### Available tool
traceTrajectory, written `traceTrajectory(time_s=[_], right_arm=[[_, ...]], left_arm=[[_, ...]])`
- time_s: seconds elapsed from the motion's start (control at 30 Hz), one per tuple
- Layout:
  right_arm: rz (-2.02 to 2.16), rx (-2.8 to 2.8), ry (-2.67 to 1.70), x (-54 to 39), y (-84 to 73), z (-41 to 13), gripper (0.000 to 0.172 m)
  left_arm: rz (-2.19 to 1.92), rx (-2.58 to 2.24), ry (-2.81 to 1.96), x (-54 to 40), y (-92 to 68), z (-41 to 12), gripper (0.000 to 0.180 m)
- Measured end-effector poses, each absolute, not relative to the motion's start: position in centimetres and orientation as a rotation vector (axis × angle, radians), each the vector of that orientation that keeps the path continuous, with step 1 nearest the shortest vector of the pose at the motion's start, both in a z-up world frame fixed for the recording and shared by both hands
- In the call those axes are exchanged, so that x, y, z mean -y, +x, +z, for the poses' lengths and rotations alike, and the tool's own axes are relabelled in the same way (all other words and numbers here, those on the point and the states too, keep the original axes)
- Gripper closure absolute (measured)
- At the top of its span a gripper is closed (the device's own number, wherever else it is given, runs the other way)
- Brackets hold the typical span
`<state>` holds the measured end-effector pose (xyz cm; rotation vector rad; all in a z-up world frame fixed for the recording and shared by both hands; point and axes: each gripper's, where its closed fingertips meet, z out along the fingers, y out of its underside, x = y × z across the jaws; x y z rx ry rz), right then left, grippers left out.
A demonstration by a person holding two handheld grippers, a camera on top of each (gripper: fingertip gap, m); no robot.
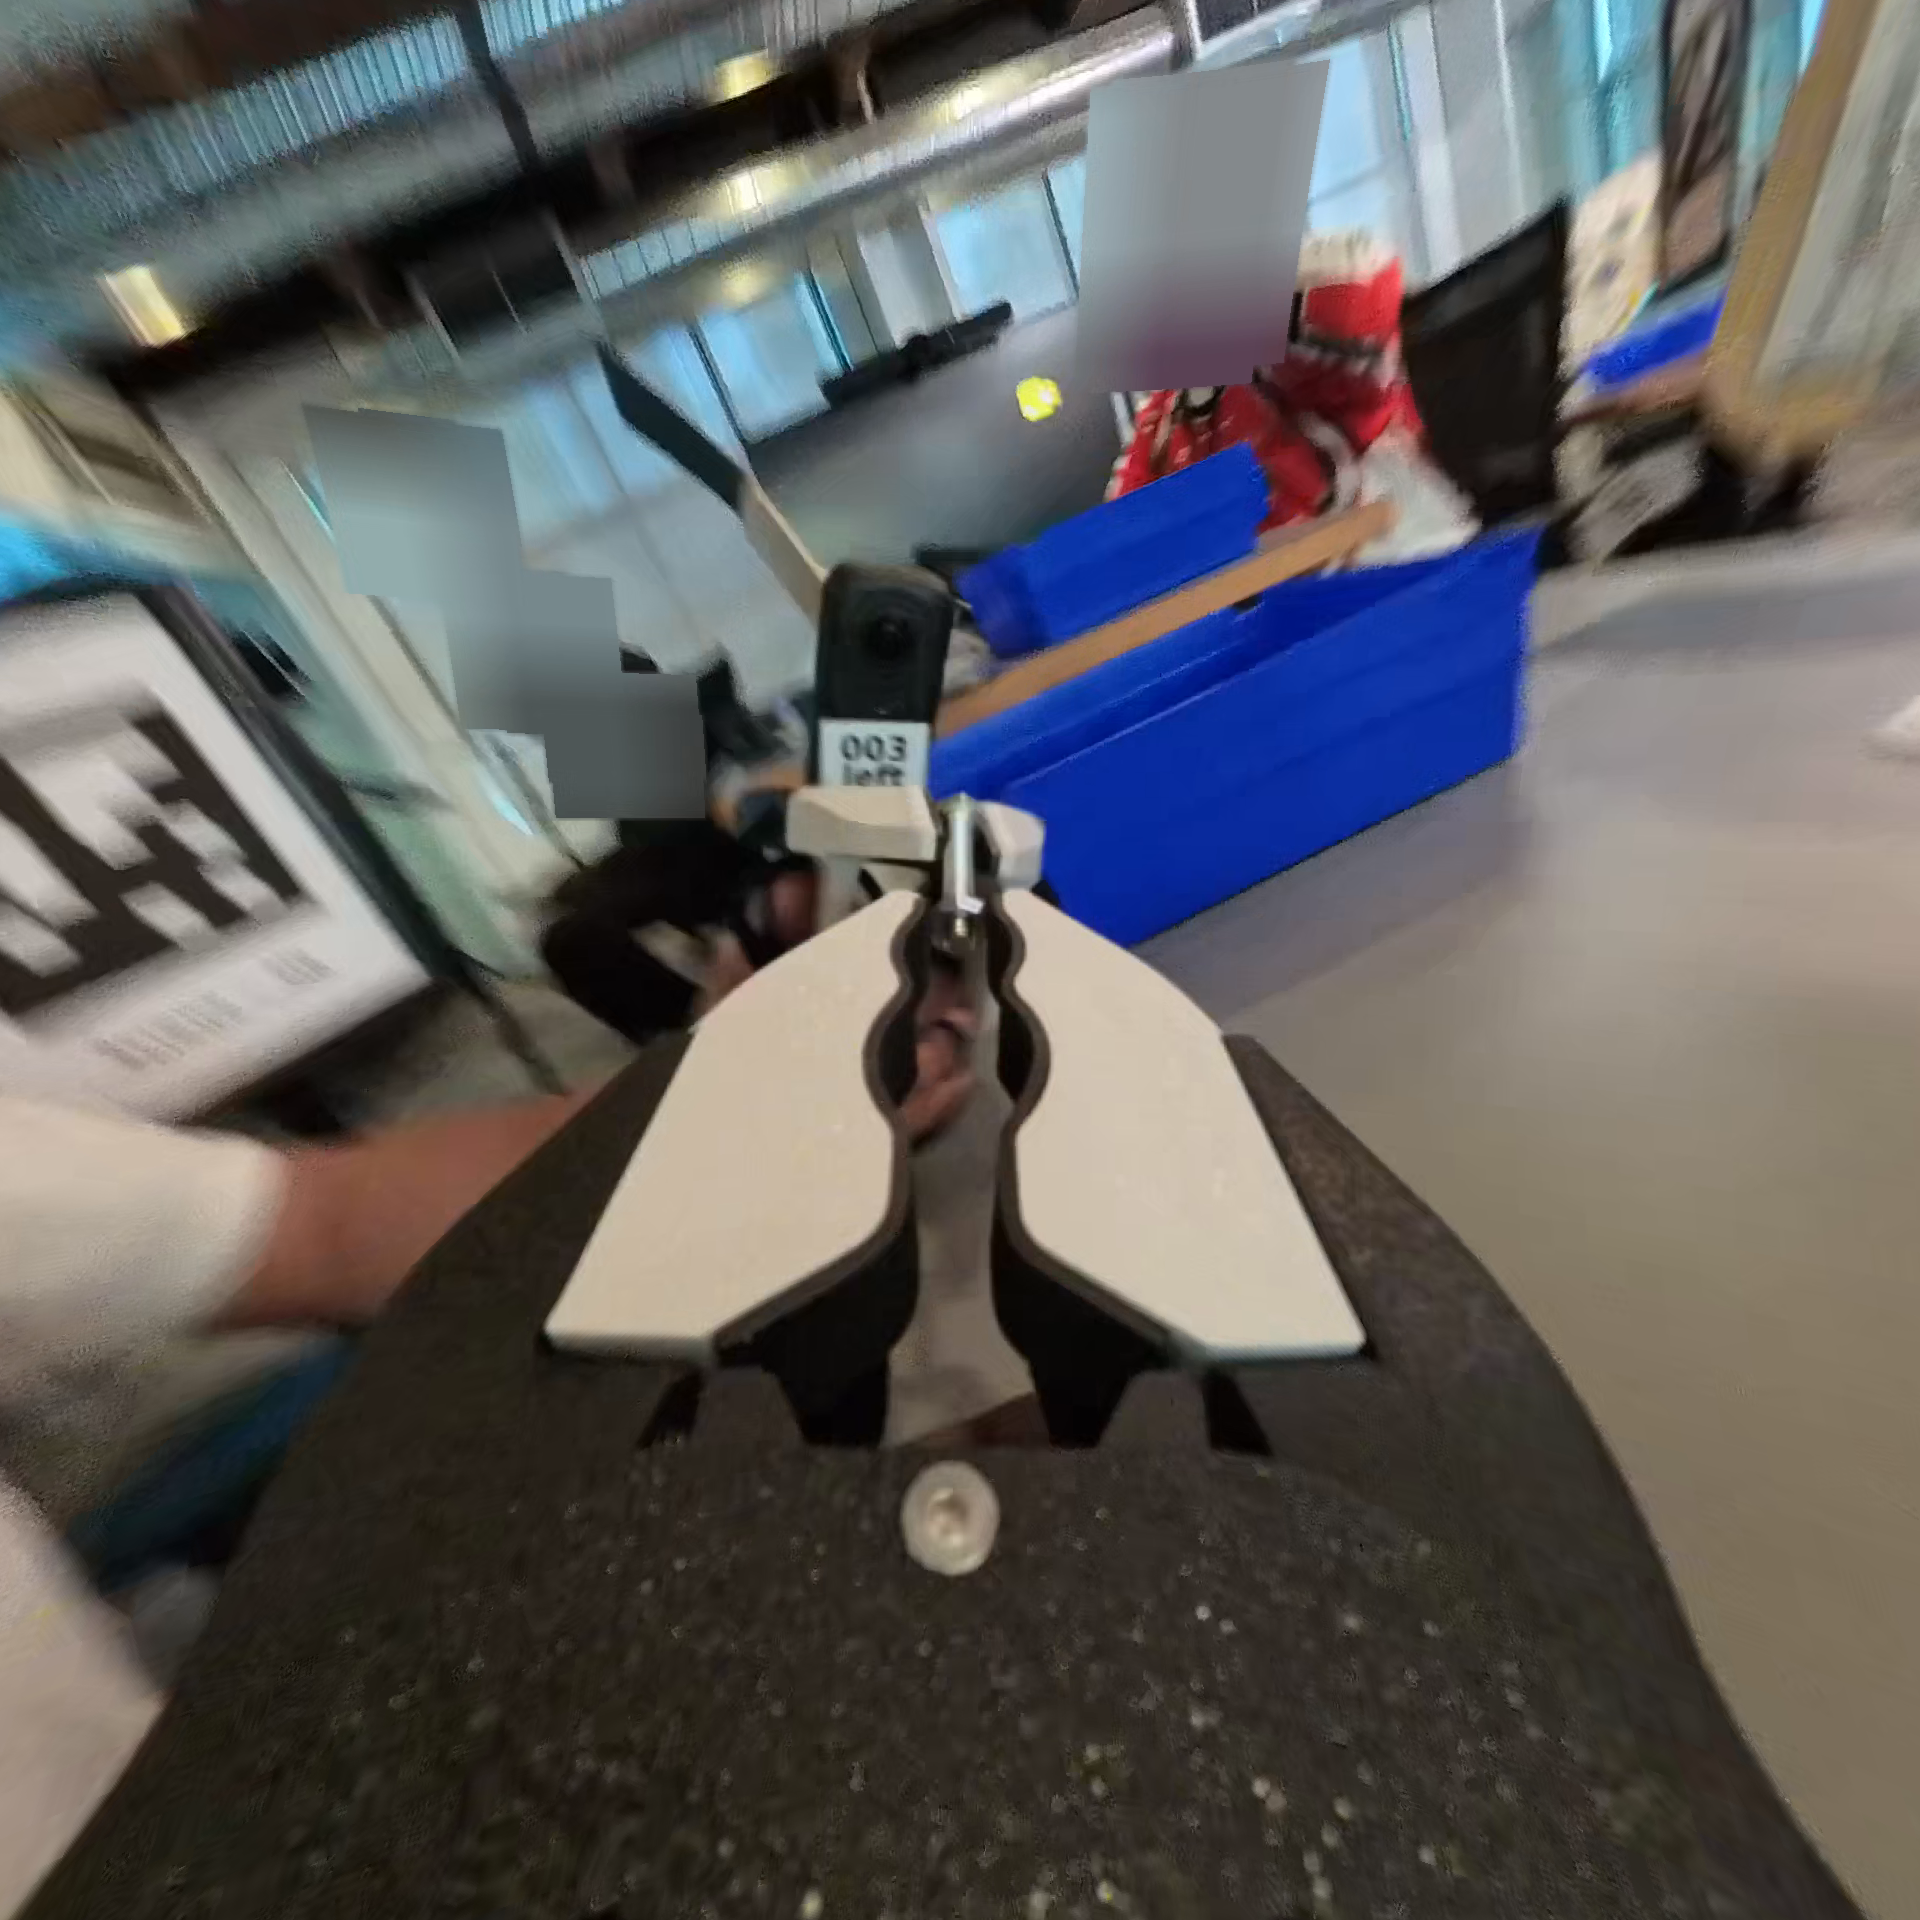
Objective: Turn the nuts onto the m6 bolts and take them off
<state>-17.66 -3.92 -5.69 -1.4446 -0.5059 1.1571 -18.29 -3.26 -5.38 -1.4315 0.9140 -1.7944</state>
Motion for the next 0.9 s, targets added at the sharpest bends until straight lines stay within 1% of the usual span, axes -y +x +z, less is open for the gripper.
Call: traceTrajectory(time_s=[0.1,0.23,0.3,0.33,0.37,0.43,0.47,0.53,0.63,0.67,0.73,0.77,0.83,0.9], right_arm=[[0.514,0.897,-1.269,3.8,-17.3,-3.9,0.162],[-0.379,1.256,-0.825,2.7,-16.7,-1.4,0.162],[-0.619,1.307,-0.666,2.0,-16.4,-0.2,0.162],[-0.64,1.305,-0.648,1.7,-16.4,0.3,0.162],[-0.593,1.278,-0.685,1.5,-16.3,0.8,0.162],[-0.344,1.196,-0.833,1.4,-16.5,1.2,0.144],[-0.186,1.123,-0.917,1.3,-16.5,1.5,0.142],[0.194,0.927,-1.071,0.8,-15.9,2.3,0.143],[0.903,0.596,-1.292,-1.0,-14.8,2.8,0.141],[1.143,0.478,-1.315,-1.5,-14.3,2.8,0.141],[1.601,0.261,-1.335,-2.4,-13.8,2.1,0.145],[1.774,0.214,-1.354,-2.6,-14.2,1.4,0.14],[2.006,0.115,-1.368,-3.0,-14.6,0.1,0.139],[2.06,0.079,-1.36,-3.3,-14.8,-0.7,0.141]], left_arm=[[-1.858,-0.906,-1.424,3.2,-18.0,-3.5,0.172],[-1.789,-0.965,-1.447,2.6,-17.6,-1.0,0.171],[-1.767,-0.989,-1.45,2.0,-17.5,0.0,0.171],[-1.759,-0.994,-1.443,1.6,-17.4,0.5,0.171],[-1.75,-0.993,-1.429,1.3,-17.3,1.1,0.171],[-1.725,-0.977,-1.402,0.4,-17.0,2.3,0.172],[-1.711,-0.973,-1.393,0.0,-16.9,2.6,0.171],[-1.672,-0.955,-1.384,-0.9,-16.9,2.9,0.171],[-1.674,-0.903,-1.368,-2.0,-17.3,3.1,0.171],[-1.669,-0.884,-1.363,-2.4,-17.5,3.2,0.171],[-1.631,-0.889,-1.382,-3.0,-17.5,2.6,0.171],[-1.607,-0.898,-1.389,-3.1,-17.4,2.3,0.171],[-1.588,-0.914,-1.397,-3.2,-17.1,1.9,0.171],[-1.564,-0.928,-1.417,-3.2,-16.7,1.3,0.171]])
